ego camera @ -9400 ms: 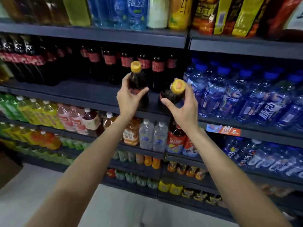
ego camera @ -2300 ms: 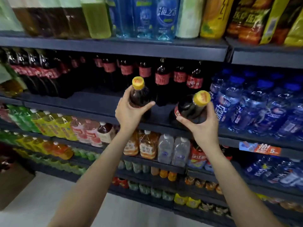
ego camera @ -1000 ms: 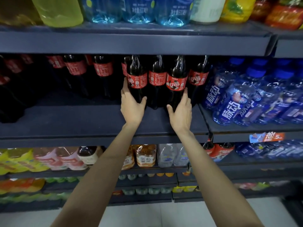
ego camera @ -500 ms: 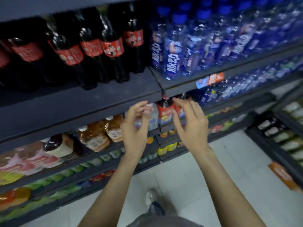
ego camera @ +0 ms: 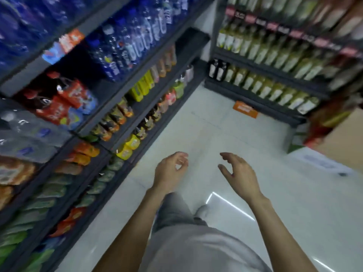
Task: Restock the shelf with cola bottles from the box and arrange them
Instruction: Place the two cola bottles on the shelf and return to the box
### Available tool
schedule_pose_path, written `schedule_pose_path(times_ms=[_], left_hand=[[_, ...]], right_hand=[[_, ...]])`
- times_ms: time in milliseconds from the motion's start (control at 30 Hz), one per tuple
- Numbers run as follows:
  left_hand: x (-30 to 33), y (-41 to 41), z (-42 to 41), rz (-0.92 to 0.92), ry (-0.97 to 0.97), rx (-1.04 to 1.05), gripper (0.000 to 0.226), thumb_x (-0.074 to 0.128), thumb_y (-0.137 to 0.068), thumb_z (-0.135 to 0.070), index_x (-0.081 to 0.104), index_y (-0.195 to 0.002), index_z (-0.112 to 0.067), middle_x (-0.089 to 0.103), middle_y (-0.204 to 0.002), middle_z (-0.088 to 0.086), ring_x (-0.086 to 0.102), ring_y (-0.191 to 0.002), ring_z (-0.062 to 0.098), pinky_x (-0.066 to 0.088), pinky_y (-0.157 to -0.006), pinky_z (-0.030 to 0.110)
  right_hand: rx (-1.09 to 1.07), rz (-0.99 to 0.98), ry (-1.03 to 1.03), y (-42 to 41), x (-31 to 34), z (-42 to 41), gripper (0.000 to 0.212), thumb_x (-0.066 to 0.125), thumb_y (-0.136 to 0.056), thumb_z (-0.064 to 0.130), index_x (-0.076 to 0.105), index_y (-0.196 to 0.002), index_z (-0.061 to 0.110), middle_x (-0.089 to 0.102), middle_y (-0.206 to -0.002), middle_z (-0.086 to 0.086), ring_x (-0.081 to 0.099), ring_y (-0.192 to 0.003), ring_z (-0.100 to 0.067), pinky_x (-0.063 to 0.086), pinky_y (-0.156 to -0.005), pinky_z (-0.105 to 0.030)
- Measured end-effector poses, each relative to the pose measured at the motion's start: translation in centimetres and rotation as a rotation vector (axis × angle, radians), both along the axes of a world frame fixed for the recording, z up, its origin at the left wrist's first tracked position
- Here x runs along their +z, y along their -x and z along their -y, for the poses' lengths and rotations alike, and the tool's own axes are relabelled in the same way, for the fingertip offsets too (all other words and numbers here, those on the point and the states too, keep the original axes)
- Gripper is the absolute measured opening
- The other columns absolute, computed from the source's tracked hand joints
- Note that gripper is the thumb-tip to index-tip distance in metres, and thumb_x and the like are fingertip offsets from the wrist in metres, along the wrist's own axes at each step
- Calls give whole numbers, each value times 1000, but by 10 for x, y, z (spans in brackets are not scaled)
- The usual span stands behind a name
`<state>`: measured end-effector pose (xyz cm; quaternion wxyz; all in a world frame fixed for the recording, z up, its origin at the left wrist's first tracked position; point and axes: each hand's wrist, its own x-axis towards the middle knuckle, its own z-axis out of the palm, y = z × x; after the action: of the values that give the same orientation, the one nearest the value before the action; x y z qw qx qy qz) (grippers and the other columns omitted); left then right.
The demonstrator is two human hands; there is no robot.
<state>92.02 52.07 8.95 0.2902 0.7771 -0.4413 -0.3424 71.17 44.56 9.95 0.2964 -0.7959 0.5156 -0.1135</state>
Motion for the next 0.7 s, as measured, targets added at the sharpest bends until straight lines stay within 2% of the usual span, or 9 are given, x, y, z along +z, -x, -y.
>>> schedule_pose_path(times_ms=[100, 167, 200, 267, 400, 533, 700], left_hand=[[-19, 60, 47, -145, -138, -82, 18, 62, -89, -22, 66, -106, -24, 69, -93, -8, 62, -87, 9, 49, -82, 20], [-36, 97, 83, -185, -225, -145, 17, 61, -89, -24, 66, -106, -25, 70, -98, -5, 63, -90, 11, 47, -80, 16], [-45, 113, 101, -181, -270, -191, 18, 60, -89, -25, 66, -106, -25, 70, -102, -5, 64, -94, 11, 48, -83, 19], [-63, 145, 139, -135, -350, -307, 21, 59, -89, -26, 65, -110, -23, 68, -106, -5, 63, -99, 14, 48, -87, 25], [-85, 212, 220, -90, -372, -408, 22, 58, -90, -26, 65, -111, -22, 67, -107, -4, 62, -99, 15, 46, -81, 24], [-102, 286, 296, -47, -423, -505, 25, 56, -90, -26, 65, -113, -20, 67, -113, -1, 61, -102, 17, 46, -85, 25], [-104, 361, 382, 145, -534, -684, 29, 54, -90, -26, 62, -118, -21, 65, -120, 1, 59, -109, 23, 47, -92, 30]], right_hand=[[-212, 8, -183, 70, -18, 19, 30, 59, -92, 28, 57, -121, 20, 65, -110, 3, 62, -100, -18, 47, -81, -31], [-338, 6, -276, 112, -32, 33, 29, 57, -92, 29, 57, -119, 20, 66, -107, 2, 62, -98, -18, 47, -82, -31], [-373, -28, -305, 132, -40, 40, 29, 56, -93, 31, 57, -120, 20, 66, -108, 2, 62, -99, -19, 47, -82, -32], [-437, -98, -346, 172, -55, 56, 31, 53, -94, 34, 55, -122, 21, 66, -112, 0, 61, -101, -22, 46, -83, -33], [-541, -165, -421, 250, -77, 100, 34, 51, -94, 34, 52, -126, 21, 65, -116, -1, 60, -103, -22, 45, -80, -30], [-671, -136, -508, 333, -77, 156, 33, 52, -94, 32, 53, -125, 20, 66, -114, -1, 60, -103, -23, 40, -77, -27], [-773, -114, -554, 442, -65, 232, 30, 53, -93, 29, 57, -121, 20, 68, -108, 0, 61, -96, -21, 39, -76, -27]])
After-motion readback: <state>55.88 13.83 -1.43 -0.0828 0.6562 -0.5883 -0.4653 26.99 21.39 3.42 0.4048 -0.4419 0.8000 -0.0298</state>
